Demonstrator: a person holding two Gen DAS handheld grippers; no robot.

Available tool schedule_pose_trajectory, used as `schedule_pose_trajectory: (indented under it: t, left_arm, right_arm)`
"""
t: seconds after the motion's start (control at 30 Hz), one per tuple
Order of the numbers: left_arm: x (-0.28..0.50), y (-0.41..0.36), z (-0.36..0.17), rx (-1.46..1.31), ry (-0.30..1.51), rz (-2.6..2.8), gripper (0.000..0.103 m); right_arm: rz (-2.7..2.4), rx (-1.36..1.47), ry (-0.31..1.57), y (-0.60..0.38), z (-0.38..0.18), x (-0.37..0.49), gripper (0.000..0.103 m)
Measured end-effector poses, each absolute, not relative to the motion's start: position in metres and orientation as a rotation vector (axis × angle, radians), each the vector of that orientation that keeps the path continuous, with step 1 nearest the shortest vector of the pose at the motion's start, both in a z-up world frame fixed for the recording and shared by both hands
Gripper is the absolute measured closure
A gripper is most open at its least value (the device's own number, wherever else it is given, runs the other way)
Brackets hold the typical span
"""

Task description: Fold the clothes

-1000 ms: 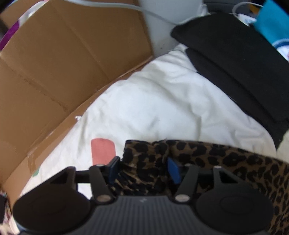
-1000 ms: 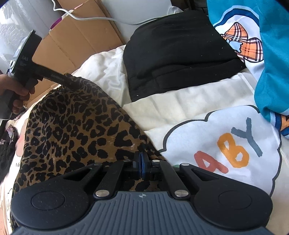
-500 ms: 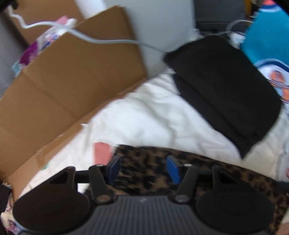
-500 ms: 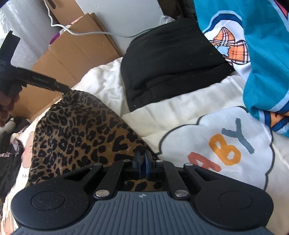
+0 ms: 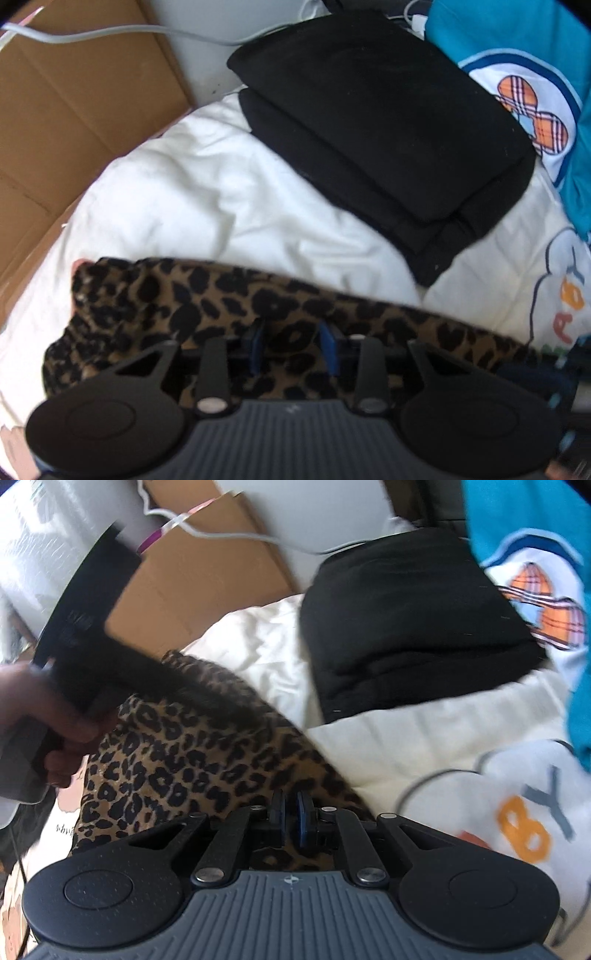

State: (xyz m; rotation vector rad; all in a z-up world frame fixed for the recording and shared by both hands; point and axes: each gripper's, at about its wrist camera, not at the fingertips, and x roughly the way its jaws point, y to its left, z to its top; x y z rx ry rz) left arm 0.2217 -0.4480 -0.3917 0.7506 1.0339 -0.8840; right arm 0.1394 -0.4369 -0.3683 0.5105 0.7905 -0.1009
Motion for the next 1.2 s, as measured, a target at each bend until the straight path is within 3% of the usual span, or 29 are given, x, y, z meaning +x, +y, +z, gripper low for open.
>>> schedule_pose_trajectory:
  t: [0.27, 0.37, 0.43, 0.63, 0.93, 1.2]
  left_arm:
    - [0.222, -0.458, -0.398, 0.741, 1.013, -0.895, 0.072]
    - [0.22, -0.459, -0.4, 0.726, 1.005, -0.889, 0.072]
    - [0.219, -0.458, -0.4, 0.716, 0.997, -0.888, 0.072]
    - [0.225, -0.448, -0.38, 0.645, 1.002, -0.907, 0.073]
    - [0.246, -0.373, -0.341, 0.655, 0.918, -0.774, 0.074]
    - [0.257, -0.353, -0.383, 0.646, 0.972, -0.698, 0.075]
  right_arm:
    - [-0.123, 0.478, 0.819, -0.435, -0.376, 0.156, 0.083]
    - [-0.152, 0.427, 0.825, -0.434, -0.377, 0.156, 0.084]
    - [-0.169, 0.403, 0.84, -0.435, -0.38, 0.157, 0.091]
    - [-0.138, 0.358, 0.846, -0.434, -0.383, 0.153, 0.092]
    - [-0.106, 0.364, 0.841, -0.44, -0.386, 0.147, 0.096]
    - [-0.11, 0.351, 0.851, -0.442, -0.387, 0.153, 0.097]
